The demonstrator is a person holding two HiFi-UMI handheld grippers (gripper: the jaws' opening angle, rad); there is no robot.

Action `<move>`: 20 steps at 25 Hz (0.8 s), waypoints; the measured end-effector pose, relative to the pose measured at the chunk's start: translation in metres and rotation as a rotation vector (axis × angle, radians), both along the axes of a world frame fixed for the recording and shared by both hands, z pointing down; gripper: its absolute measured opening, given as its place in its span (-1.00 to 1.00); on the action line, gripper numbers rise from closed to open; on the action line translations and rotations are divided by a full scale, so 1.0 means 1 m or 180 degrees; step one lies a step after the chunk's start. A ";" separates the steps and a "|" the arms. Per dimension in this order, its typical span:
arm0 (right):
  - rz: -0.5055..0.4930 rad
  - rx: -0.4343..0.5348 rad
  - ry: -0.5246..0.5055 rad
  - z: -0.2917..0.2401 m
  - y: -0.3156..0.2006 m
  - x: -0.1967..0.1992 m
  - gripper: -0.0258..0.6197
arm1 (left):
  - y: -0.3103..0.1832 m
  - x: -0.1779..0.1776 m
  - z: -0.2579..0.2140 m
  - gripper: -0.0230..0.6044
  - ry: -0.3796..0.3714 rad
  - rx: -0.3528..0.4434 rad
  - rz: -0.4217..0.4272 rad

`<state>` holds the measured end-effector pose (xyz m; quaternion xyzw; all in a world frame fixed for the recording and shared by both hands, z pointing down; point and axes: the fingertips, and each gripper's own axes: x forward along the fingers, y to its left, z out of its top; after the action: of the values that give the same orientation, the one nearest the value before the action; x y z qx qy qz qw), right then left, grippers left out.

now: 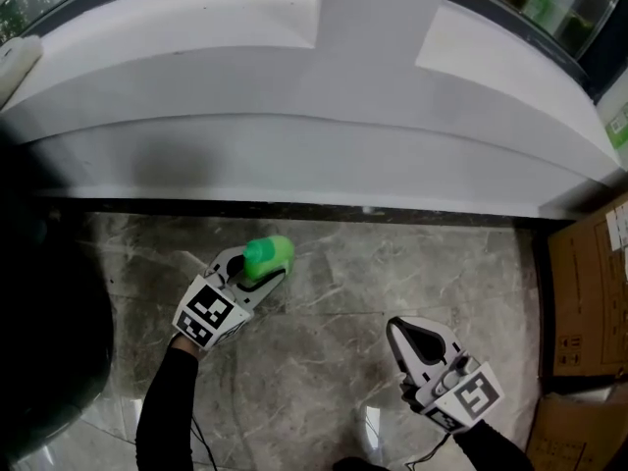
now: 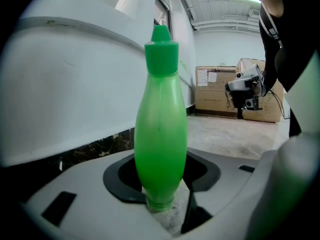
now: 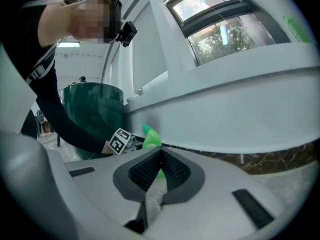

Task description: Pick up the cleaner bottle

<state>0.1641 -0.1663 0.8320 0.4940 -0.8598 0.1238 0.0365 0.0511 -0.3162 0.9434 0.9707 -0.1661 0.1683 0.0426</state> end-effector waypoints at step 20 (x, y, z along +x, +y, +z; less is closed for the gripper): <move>-0.0121 0.0044 0.0084 0.008 -0.010 -0.037 -0.92 | 0.046 -0.001 -0.007 -0.32 0.0229 0.0219 -0.0893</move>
<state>0.1273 -0.1766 0.8397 0.4794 -0.8694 0.1107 0.0468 0.0498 -0.2707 0.9362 0.9442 -0.3042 0.1201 0.0383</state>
